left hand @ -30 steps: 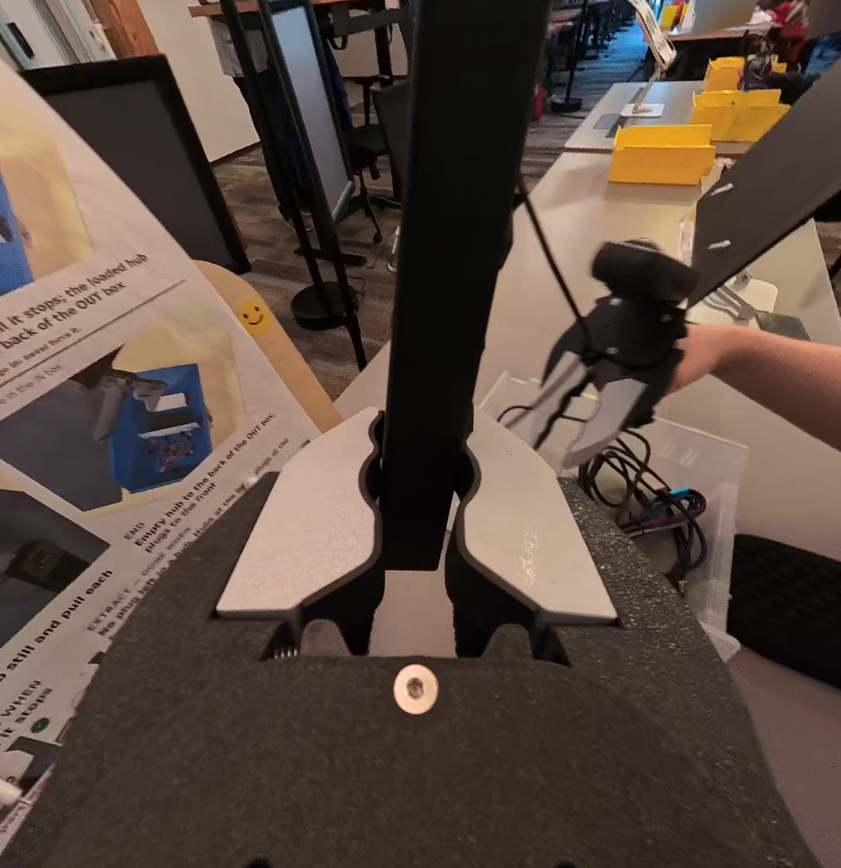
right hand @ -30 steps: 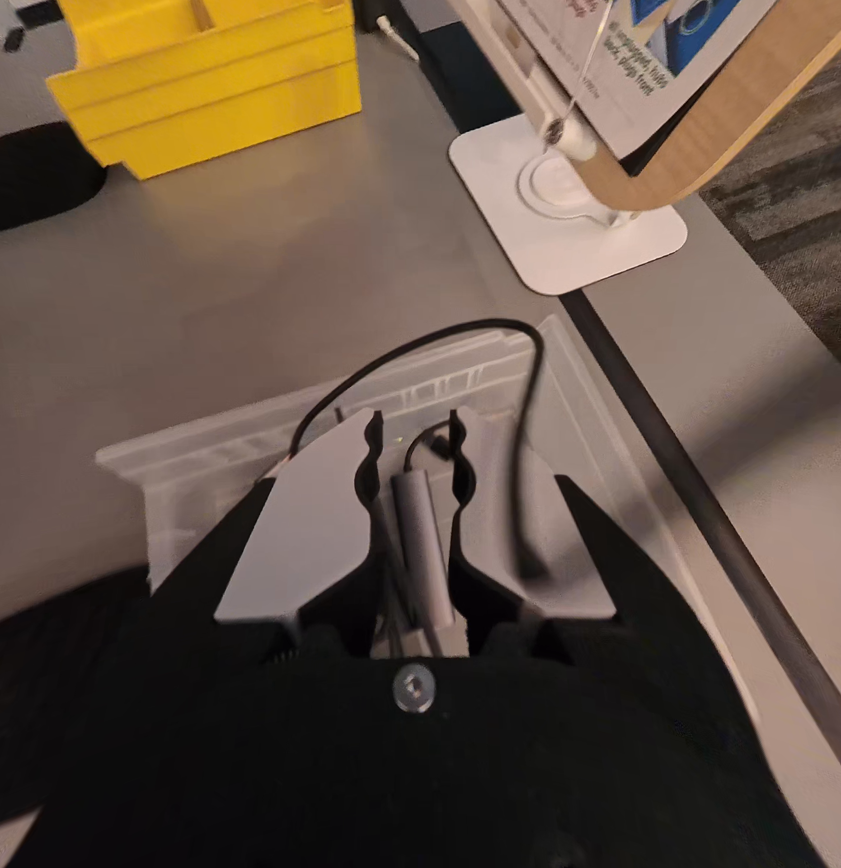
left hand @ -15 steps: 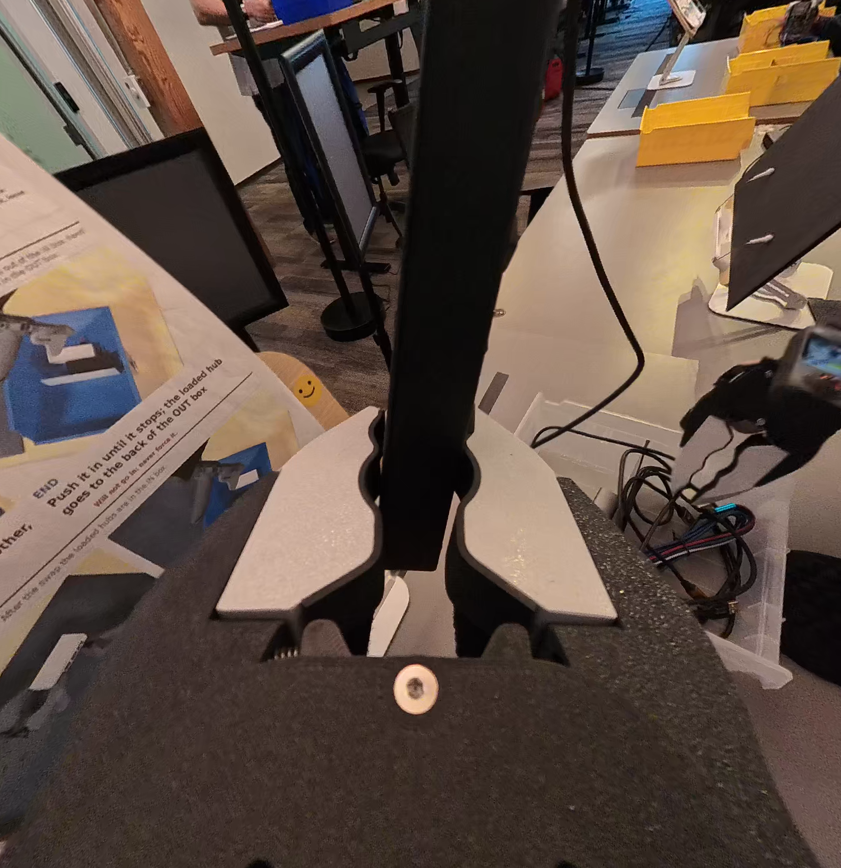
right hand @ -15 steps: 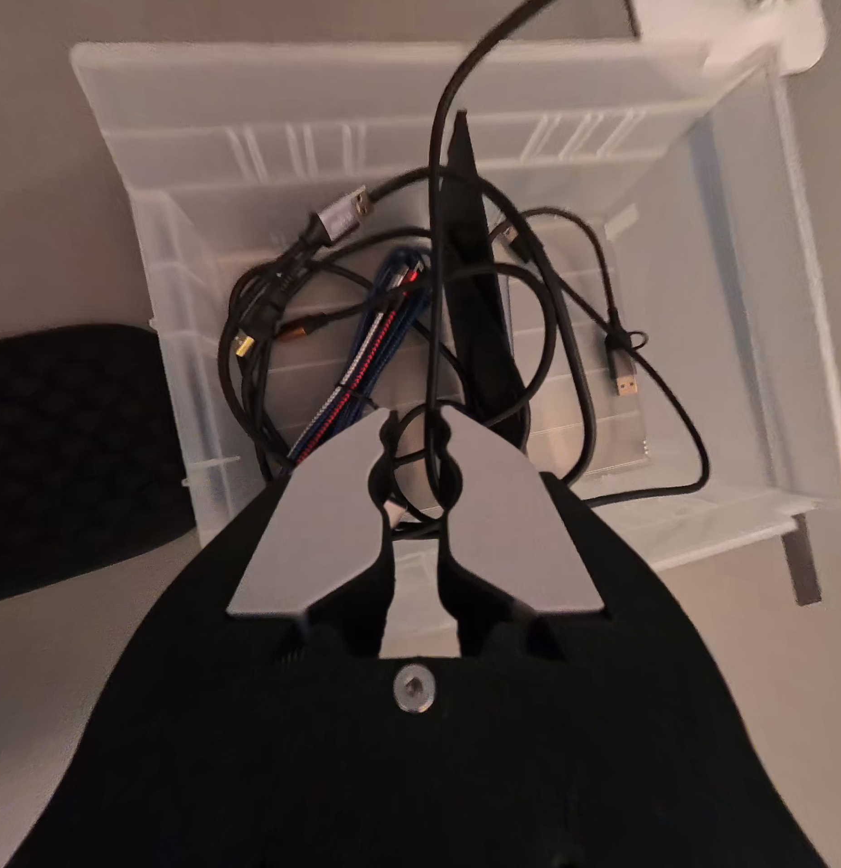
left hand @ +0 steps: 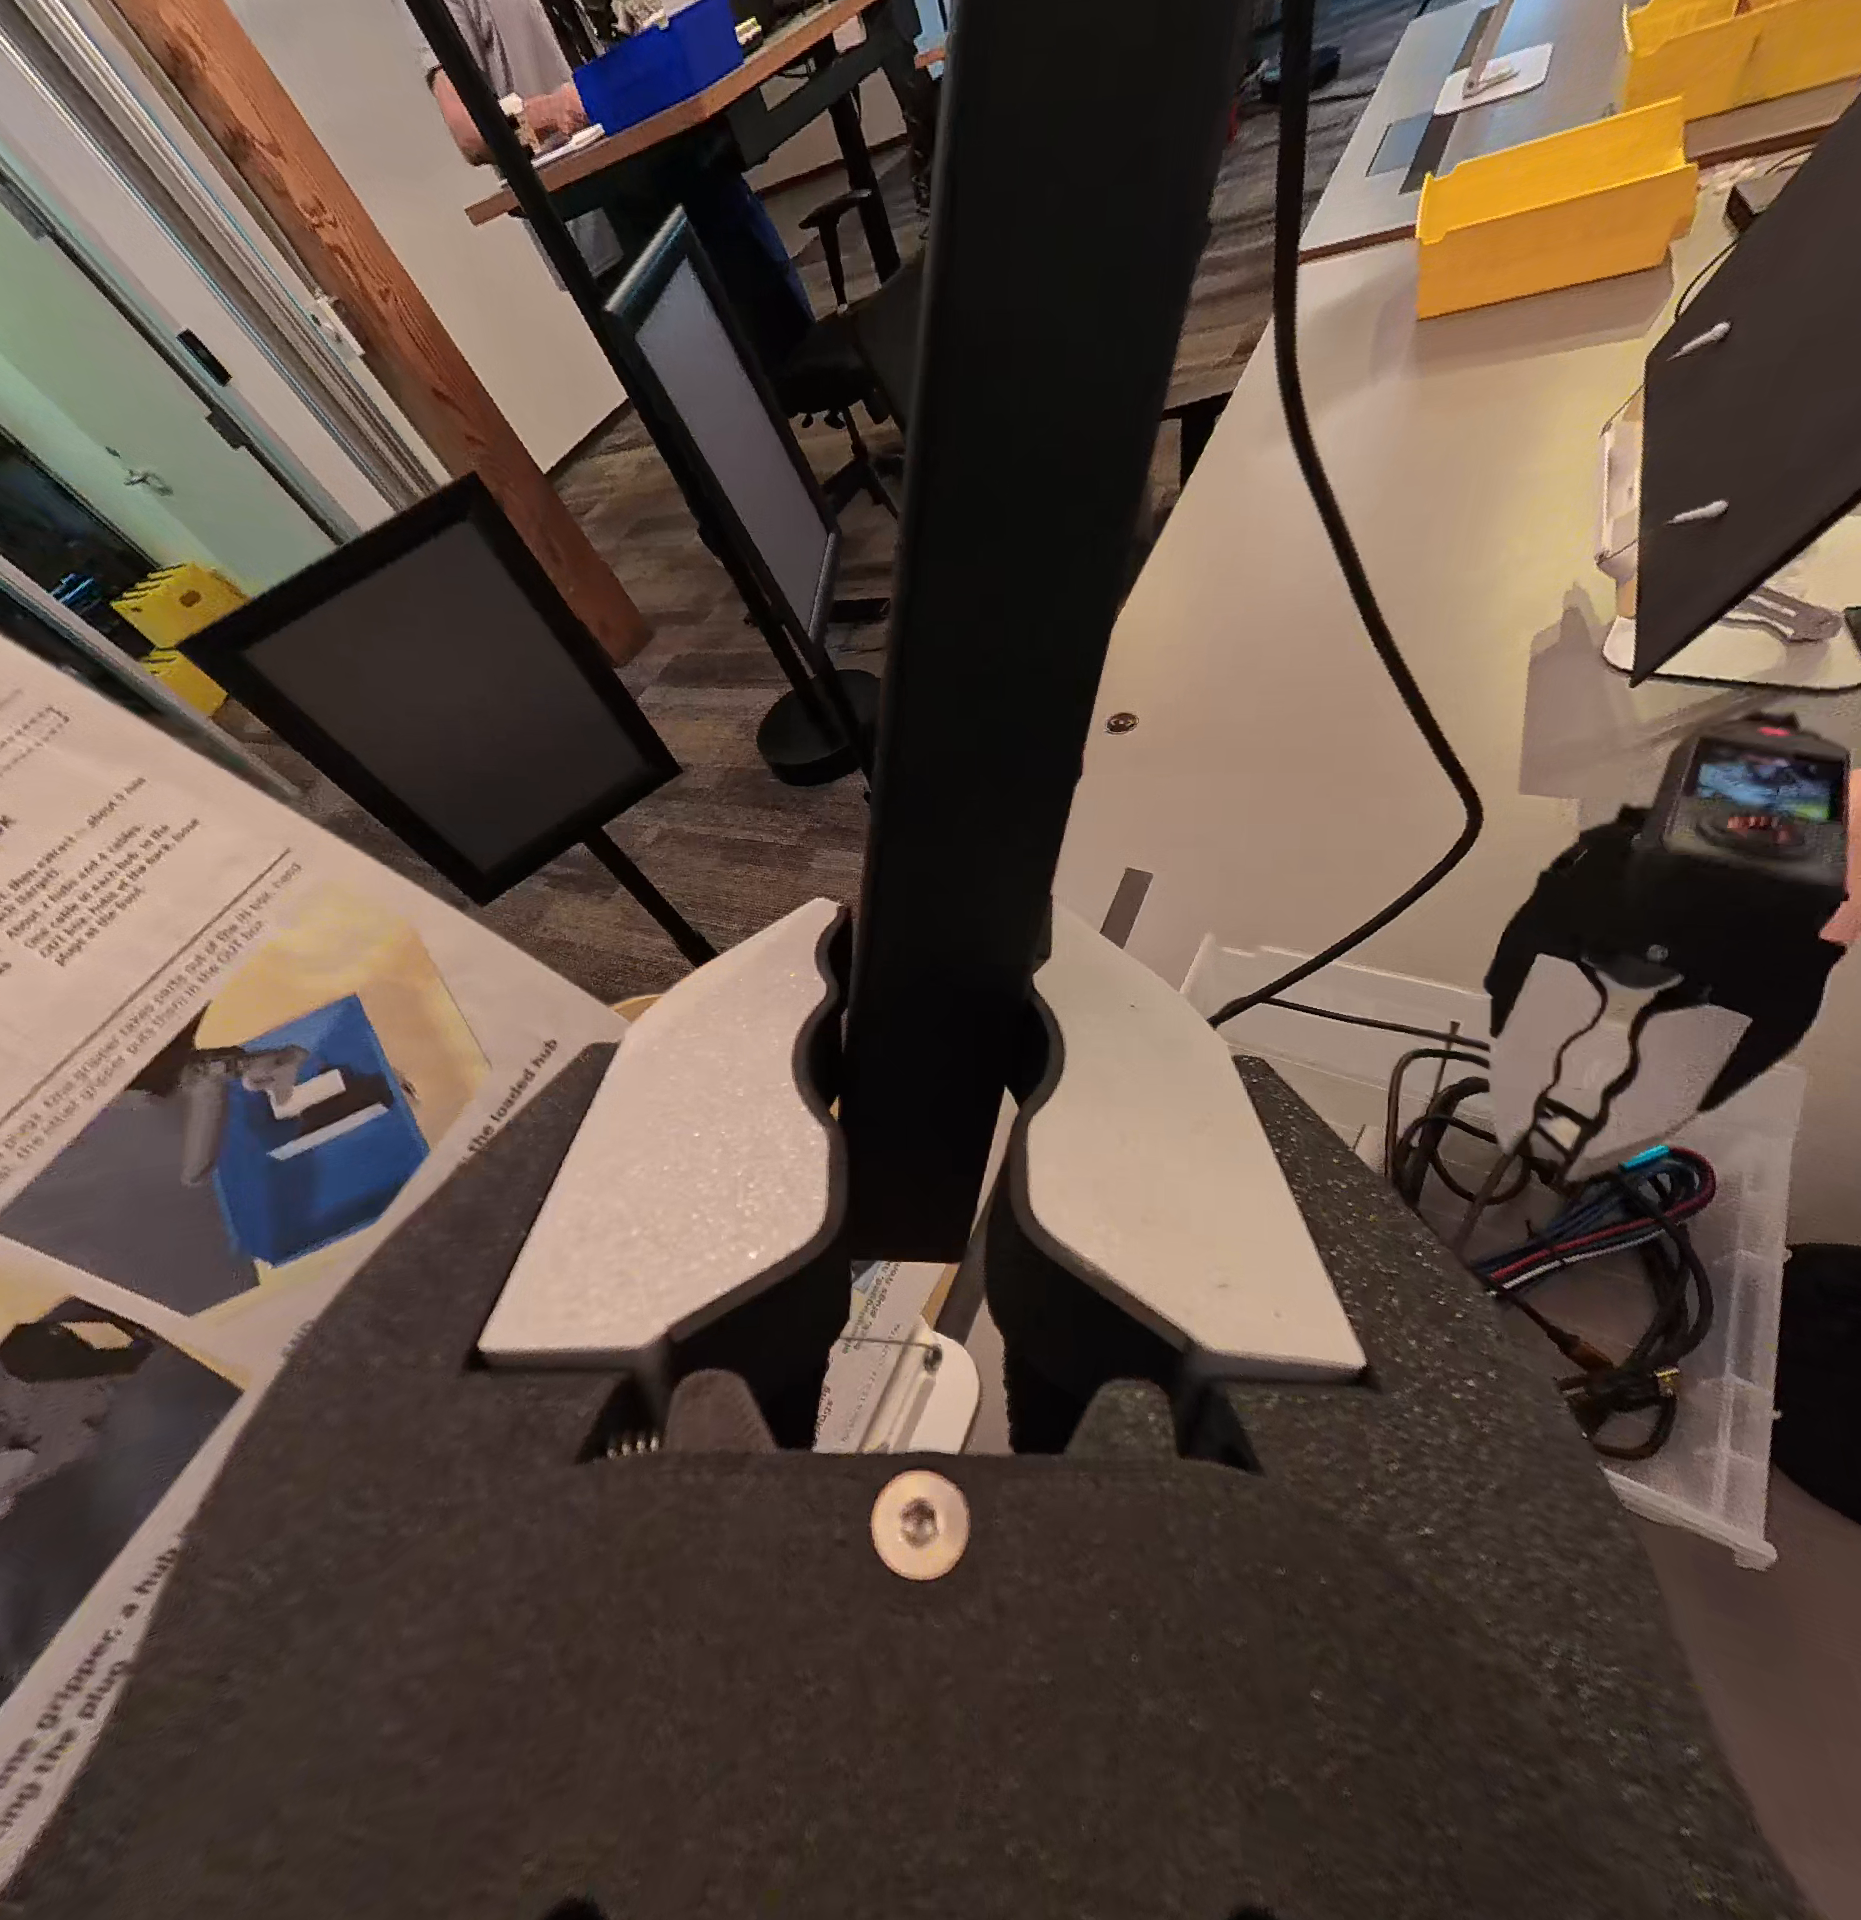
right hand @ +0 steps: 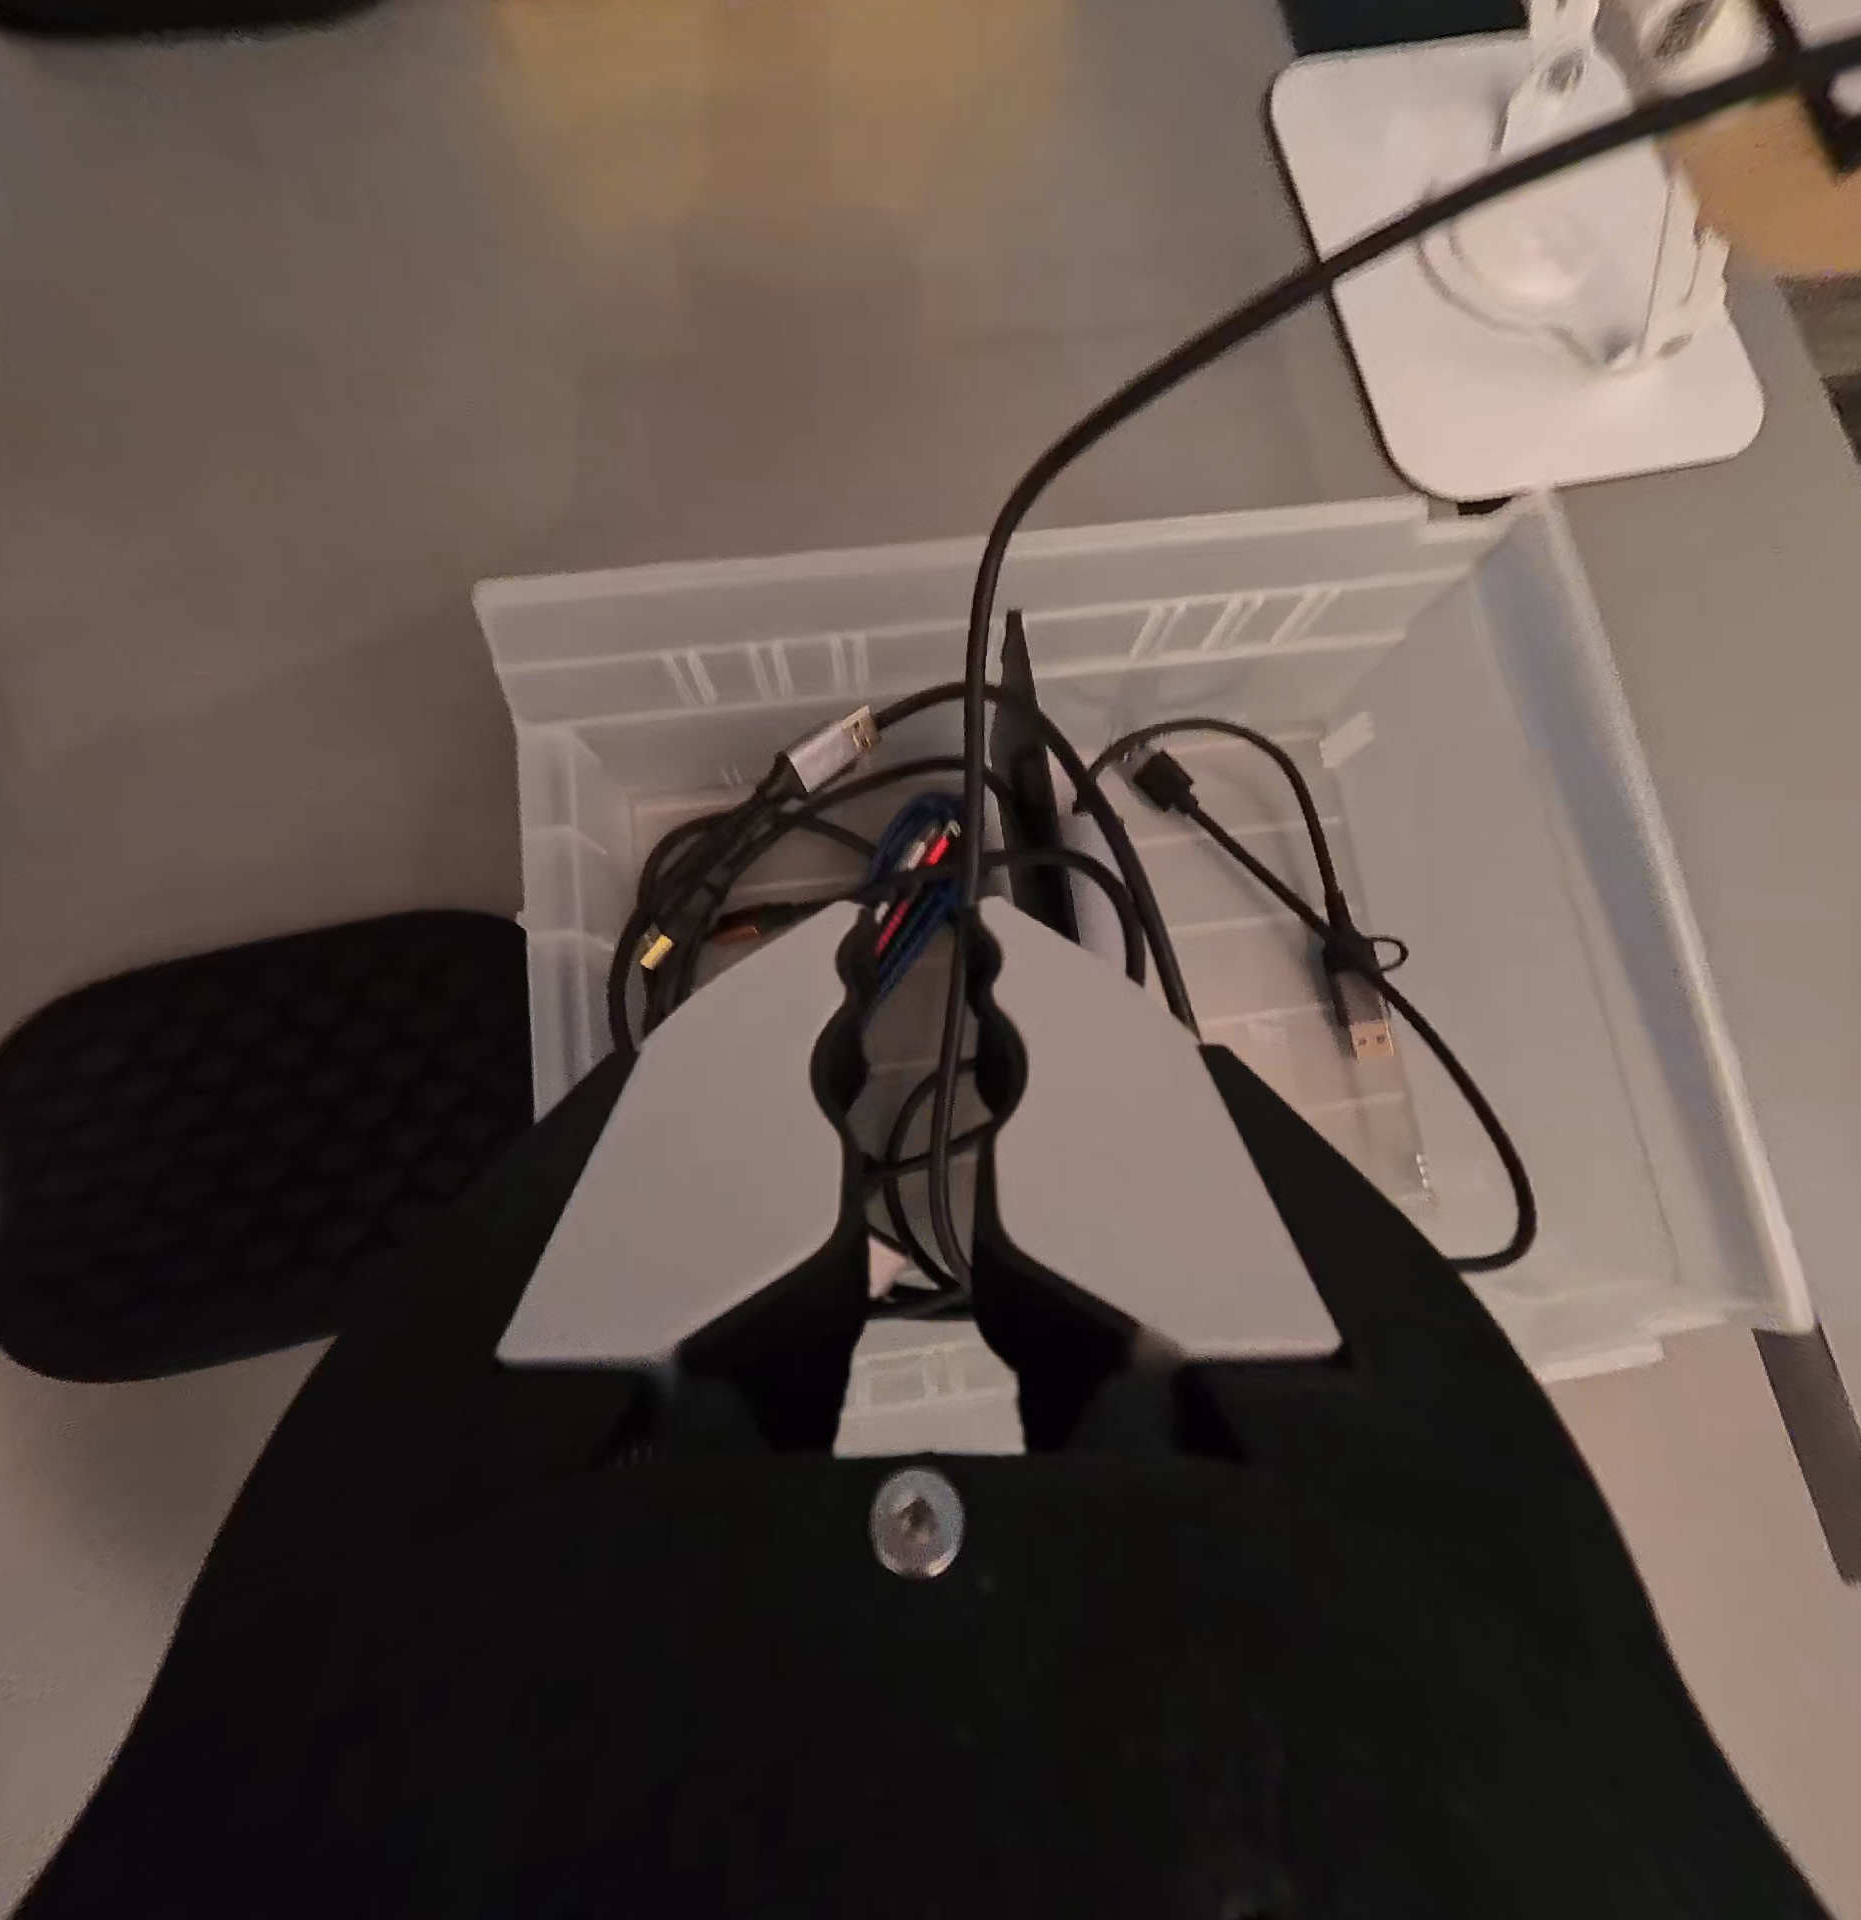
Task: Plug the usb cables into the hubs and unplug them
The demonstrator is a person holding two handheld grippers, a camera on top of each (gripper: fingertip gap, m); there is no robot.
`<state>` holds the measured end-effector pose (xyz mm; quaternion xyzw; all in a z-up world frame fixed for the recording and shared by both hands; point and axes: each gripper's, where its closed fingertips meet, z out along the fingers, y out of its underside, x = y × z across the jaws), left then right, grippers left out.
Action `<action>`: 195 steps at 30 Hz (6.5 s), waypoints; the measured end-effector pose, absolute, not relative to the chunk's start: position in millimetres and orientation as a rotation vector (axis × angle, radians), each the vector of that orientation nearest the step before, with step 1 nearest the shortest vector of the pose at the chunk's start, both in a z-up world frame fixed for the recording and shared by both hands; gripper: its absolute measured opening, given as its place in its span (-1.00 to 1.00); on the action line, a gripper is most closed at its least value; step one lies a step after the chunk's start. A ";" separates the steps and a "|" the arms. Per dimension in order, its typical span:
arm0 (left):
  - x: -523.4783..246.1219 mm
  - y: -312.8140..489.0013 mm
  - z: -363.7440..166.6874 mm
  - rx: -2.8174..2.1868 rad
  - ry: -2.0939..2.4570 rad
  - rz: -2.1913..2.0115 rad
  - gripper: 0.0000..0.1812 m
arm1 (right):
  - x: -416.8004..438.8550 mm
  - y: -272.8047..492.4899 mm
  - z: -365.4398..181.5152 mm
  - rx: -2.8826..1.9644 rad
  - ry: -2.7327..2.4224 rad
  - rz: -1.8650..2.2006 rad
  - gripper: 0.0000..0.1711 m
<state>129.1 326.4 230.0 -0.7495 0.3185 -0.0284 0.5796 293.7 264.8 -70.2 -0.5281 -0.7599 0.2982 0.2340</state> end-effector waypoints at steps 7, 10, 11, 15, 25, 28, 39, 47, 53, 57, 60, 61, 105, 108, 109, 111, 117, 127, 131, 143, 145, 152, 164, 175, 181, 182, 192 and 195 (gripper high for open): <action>139.1 329.0 237.7 -1.743 0.767 -0.054 -0.71 | 303.5 281.5 -113.5 -1.628 -2.105 0.650 -0.93; 139.1 329.9 239.6 -1.742 0.769 -0.036 -0.71 | 297.6 281.9 -108.4 -1.621 -2.076 0.686 -0.94; 139.7 329.7 241.5 -1.742 0.769 -0.039 -0.71 | 294.6 284.2 -103.1 -1.604 -2.055 0.688 -0.94; 145.7 330.0 253.9 -1.730 0.771 -0.043 -0.71 | 273.4 305.9 -61.0 -1.529 -1.848 0.715 -0.94; 197.1 334.6 220.0 -1.784 0.825 -0.187 -0.71 | 246.2 327.0 -126.8 -1.806 -2.055 0.729 -0.92; 202.3 332.6 194.6 -1.816 0.821 -0.259 -0.71 | 246.3 323.3 -131.7 -1.831 -2.069 0.798 -0.90; 164.7 351.2 118.5 -1.900 0.709 -0.303 -0.71 | 290.4 324.5 -94.8 -1.511 -1.945 0.595 -0.78; 147.9 347.1 99.0 -1.901 0.703 -0.303 -0.71 | 321.0 348.8 -61.7 -1.595 -1.688 0.633 -0.72; 133.4 350.1 113.9 -1.899 0.696 -0.238 -0.71 | 337.0 317.5 -74.4 -1.609 -1.831 0.771 -0.73; 129.1 352.2 139.4 -1.875 0.701 -0.205 -0.71 | 341.6 285.8 -86.0 -1.585 -1.955 0.797 -0.73; 131.6 352.7 152.5 -1.863 0.724 -0.185 -0.71 | 343.9 275.3 -106.9 -1.582 -2.086 0.622 -0.73; 132.6 353.0 154.8 -1.861 0.731 -0.176 -0.71 | 342.4 273.4 -112.2 -1.574 -2.117 0.578 -0.73; 201.0 382.0 101.2 -1.932 0.795 -0.255 -0.71 | 276.8 343.3 -119.4 -1.660 -2.178 0.110 -0.80; 197.7 383.0 97.4 -1.938 0.786 -0.254 -0.71 | 276.2 341.2 -112.3 -1.601 -2.118 0.106 -0.80; 196.2 383.2 96.5 -1.939 0.784 -0.250 -0.71 | 275.4 340.9 -107.3 -1.572 -2.081 0.116 -0.78; 193.7 383.1 94.9 -1.942 0.782 -0.247 -0.71 | 276.2 338.0 -95.3 -1.532 -2.003 0.159 -0.73; 189.2 379.6 93.8 -1.937 0.785 -0.244 -0.71 | 298.7 325.8 -53.3 -1.497 -1.735 0.463 -0.73; 196.0 367.8 94.3 -1.921 0.821 -0.250 -0.71 | 332.6 429.8 58.8 -1.629 -0.876 0.908 -0.47; 198.8 360.8 89.0 -1.936 0.864 -0.255 -0.71 | 327.0 435.8 76.0 -1.629 -0.881 0.959 -0.62; 175.6 320.9 -7.1 -2.323 1.130 -0.202 -0.71 | 310.0 385.2 -87.5 -2.109 -1.396 0.709 -0.93; 172.5 317.2 -20.5 -2.370 1.148 -0.192 -0.71 | 307.5 382.2 -100.1 -2.125 -1.390 0.712 -0.92; 158.4 304.3 -63.9 -2.465 1.355 -0.023 -0.71 | 318.2 379.6 -28.6 -1.663 -1.418 0.713 -0.62; 167.9 315.5 -70.9 -2.385 1.452 0.120 -0.72 | 258.6 352.4 -31.7 -1.394 -1.946 0.361 -0.64; 165.8 347.5 -29.8 -2.186 1.300 0.245 -0.68 | 254.9 372.6 8.1 -1.297 -1.969 0.142 -0.68; 158.9 339.0 -19.2 -2.205 1.189 0.129 -0.54 | 270.8 382.6 -27.7 -1.471 -1.942 0.334 -0.70; 156.0 336.2 -17.3 -2.204 1.162 0.097 -0.54 | 273.6 386.5 -36.7 -1.512 -1.926 0.352 -0.70; 134.0 259.2 17.9 -2.064 0.951 -0.217 -0.64 | 279.2 368.8 -55.6 -1.692 -1.972 0.781 -0.71; 121.7 223.4 24.8 -2.012 0.892 -0.260 -0.66 | 289.8 370.7 -63.9 -1.784 -1.986 0.754 -0.70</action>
